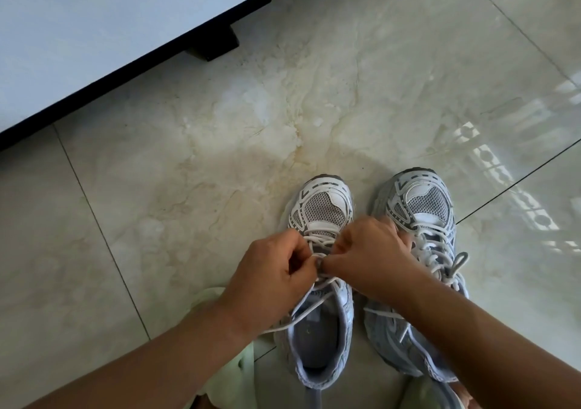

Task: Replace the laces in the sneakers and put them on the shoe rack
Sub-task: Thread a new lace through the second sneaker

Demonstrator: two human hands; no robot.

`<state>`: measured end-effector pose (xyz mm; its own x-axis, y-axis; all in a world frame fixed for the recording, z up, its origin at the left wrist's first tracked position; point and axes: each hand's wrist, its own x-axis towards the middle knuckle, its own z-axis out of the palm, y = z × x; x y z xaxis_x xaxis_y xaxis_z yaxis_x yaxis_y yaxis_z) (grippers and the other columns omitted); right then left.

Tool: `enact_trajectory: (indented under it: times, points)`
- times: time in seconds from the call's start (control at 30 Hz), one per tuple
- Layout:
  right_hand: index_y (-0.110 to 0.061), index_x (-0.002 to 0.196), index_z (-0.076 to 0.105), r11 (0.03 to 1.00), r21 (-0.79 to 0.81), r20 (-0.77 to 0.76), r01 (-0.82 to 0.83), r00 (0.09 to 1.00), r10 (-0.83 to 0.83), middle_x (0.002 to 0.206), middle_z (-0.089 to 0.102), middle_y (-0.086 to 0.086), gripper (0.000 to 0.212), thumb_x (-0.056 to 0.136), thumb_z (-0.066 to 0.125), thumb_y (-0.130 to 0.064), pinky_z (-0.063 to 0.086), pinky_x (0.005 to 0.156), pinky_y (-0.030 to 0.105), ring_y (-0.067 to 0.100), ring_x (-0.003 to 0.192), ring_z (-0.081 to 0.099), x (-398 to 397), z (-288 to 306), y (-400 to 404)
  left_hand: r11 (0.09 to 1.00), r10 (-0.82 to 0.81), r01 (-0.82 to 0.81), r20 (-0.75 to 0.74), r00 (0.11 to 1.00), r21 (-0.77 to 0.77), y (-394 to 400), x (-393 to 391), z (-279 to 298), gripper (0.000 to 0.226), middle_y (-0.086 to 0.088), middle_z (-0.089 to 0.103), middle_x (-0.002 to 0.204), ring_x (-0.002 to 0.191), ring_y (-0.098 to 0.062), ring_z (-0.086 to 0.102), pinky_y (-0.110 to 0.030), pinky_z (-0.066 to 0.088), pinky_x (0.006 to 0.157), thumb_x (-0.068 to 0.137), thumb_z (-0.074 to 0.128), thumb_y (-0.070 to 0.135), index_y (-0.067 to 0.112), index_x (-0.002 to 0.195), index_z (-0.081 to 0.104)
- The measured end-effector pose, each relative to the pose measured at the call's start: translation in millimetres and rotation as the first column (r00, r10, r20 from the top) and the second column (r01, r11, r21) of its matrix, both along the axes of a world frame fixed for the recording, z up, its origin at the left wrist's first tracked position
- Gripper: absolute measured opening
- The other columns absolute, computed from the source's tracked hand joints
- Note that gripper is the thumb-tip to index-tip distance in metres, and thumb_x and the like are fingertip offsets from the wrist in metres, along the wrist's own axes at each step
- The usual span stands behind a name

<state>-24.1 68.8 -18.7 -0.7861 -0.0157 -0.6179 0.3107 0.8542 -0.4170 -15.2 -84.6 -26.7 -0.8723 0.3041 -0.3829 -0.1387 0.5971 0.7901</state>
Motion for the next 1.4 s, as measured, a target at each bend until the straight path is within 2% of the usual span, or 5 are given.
enact_trajectory:
  times: [0.37, 0.77, 1.1, 1.27, 1.4]
  points:
    - [-0.021, 0.054, 0.048, 0.994, -0.054, -0.281, 0.097, 0.953, -0.108, 0.083, 0.045, -0.012, 0.026, 0.072, 0.065, -0.025, 0.011, 0.074, 0.025, 0.007, 0.091, 0.025, 21, -4, 21, 0.986, 0.136, -0.149, -0.156, 0.978, -0.077, -7, 4, -7, 0.016, 0.009, 0.046, 0.056, 0.048, -0.001, 0.046, -0.010, 0.033, 0.045, 0.089, 0.052, 0.004, 0.013, 0.076, 0.052]
    - [-0.019, 0.050, 0.043, 0.978, -0.005, -0.400, 0.208, 0.896, -0.192, 0.073, 0.044, -0.015, 0.031, 0.073, 0.065, -0.021, 0.011, 0.070, 0.025, 0.010, 0.082, 0.026, 30, -9, 15, 0.843, 0.534, -0.538, 0.109, 0.839, 0.013, -2, 8, -9, 0.015, -0.009, 0.053, 0.065, 0.058, -0.019, 0.047, -0.034, 0.041, 0.053, 0.093, 0.047, 0.008, 0.009, 0.080, 0.054]
    - [-0.029, 0.079, 0.052, 0.963, -0.267, -0.341, 0.028, 0.932, -0.122, 0.049, 0.047, -0.019, 0.017, 0.072, 0.068, -0.027, 0.042, 0.068, 0.036, -0.003, 0.053, 0.048, 26, 4, 10, 0.996, -0.084, 0.086, -0.165, 0.983, 0.003, -10, 1, 4, 0.013, 0.014, 0.053, 0.083, 0.069, -0.002, 0.055, -0.009, 0.041, 0.060, 0.077, 0.063, 0.037, 0.026, 0.085, 0.062]
    - [-0.027, 0.075, 0.048, 0.988, -0.149, -0.339, -0.029, 0.940, -0.023, 0.054, 0.048, -0.010, 0.021, 0.074, 0.069, -0.030, 0.029, 0.067, 0.025, 0.006, 0.054, 0.046, 24, 14, 3, 0.984, -0.111, 0.085, -0.165, 0.980, -0.157, -1, -2, 6, 0.012, 0.012, 0.054, 0.072, 0.064, -0.004, 0.053, -0.018, 0.043, 0.057, 0.073, 0.070, 0.027, 0.027, 0.071, 0.058]
    - [-0.027, 0.080, 0.056, 0.996, -0.087, -0.189, 0.021, 0.981, -0.037, 0.074, 0.060, -0.007, 0.011, 0.073, 0.061, -0.033, 0.045, 0.068, 0.028, 0.015, 0.075, 0.057, 16, 15, 0, 0.986, -0.093, 0.078, -0.096, 0.991, -0.149, 4, -4, 6, 0.016, 0.006, 0.054, 0.070, 0.061, -0.008, 0.051, -0.028, 0.045, 0.057, 0.073, 0.068, 0.020, 0.021, 0.066, 0.055]
